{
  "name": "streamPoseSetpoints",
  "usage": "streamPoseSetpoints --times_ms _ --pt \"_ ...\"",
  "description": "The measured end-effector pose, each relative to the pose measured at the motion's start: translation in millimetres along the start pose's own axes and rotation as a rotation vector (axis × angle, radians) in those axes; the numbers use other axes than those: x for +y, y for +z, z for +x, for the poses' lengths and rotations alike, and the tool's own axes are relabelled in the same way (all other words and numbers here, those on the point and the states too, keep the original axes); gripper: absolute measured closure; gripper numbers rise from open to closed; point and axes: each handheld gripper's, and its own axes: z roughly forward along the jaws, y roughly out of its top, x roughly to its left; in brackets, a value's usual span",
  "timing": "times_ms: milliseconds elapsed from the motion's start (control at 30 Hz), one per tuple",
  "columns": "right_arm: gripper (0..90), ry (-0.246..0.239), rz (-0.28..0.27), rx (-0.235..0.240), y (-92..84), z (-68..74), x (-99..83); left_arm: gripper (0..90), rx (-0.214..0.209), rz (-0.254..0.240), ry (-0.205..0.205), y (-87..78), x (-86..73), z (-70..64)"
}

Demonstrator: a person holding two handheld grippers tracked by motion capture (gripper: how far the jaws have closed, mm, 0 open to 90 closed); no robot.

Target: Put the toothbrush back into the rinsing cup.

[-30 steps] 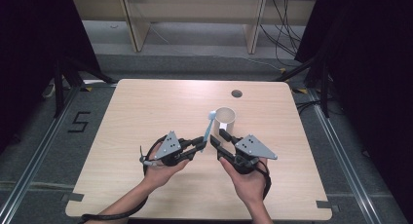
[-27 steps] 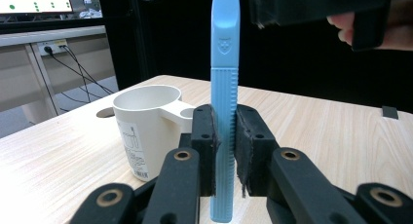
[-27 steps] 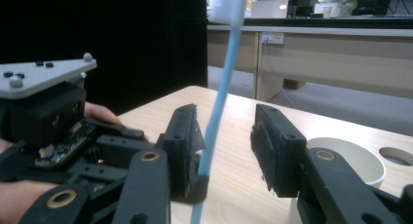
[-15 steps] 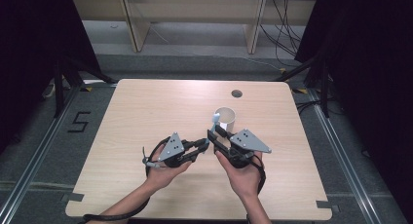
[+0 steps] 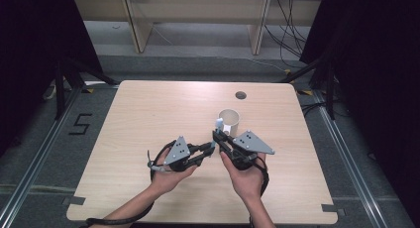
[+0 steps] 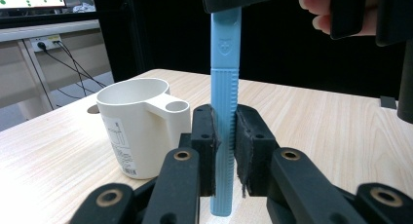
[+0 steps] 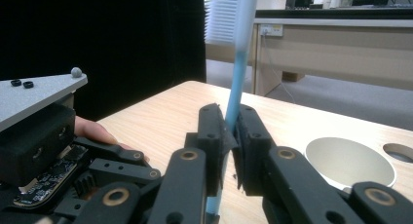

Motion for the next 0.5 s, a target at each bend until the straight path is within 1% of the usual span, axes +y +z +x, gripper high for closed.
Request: streamPoseSetpoints --times_ms 100,133,200,233,267,300,333,367,400,433,467,500 --pt "84.2 0.000 -0.002 0.008 0.4 -0.3 -0.1 78.7 0.001 0.006 0.000 0.4 -0.2 -0.1" --pt "84.8 0.004 -0.006 0.023 1.4 0.0 -0.6 78.6 -0.002 0.011 0.003 1.1 -0.6 0.0" --pt "86.0 -0.002 0.011 0.016 0.5 1.0 -0.6 78.1 -0.004 0.016 0.008 1.7 -0.6 0.2" --pt "86.0 -0.002 0.011 0.016 0.5 1.0 -0.6 77.5 -0.004 0.016 0.008 1.7 -0.6 0.2" --pt "86.1 -0.040 -0.011 0.011 1.4 -0.8 -0.6 77.5 -0.003 0.016 0.005 1.9 -0.7 0.1" --pt "86.1 -0.042 -0.015 0.007 2.0 -0.2 -0.9 74.8 -0.005 0.021 0.008 1.6 -0.8 0.3" --pt "86.2 -0.066 -0.015 -0.011 1.2 -1.8 -0.3 72.7 -0.005 0.016 0.004 1.8 -1.0 -0.2" --pt "86.2 -0.025 0.000 0.006 0.7 -0.6 -0.6 69.1 -0.005 0.017 0.007 1.0 -1.3 -0.1" --pt "86.2 -0.025 0.000 0.006 0.7 -0.6 -0.6 66.7 -0.005 0.017 0.007 1.0 -1.3 -0.1" --pt "86.2 -0.029 -0.001 0.001 0.1 -1.5 -0.2 66.7 -0.003 0.017 0.003 0.4 -1.4 0.0" --pt "86.2 -0.042 -0.019 -0.001 0.4 -3.7 0.4 61.7 0.000 0.020 0.004 -1.3 -1.5 0.8" --pt "86.2 -0.040 -0.013 -0.007 -0.6 -4.0 0.8 59.5 0.006 0.021 0.003 -2.7 -1.6 1.3"
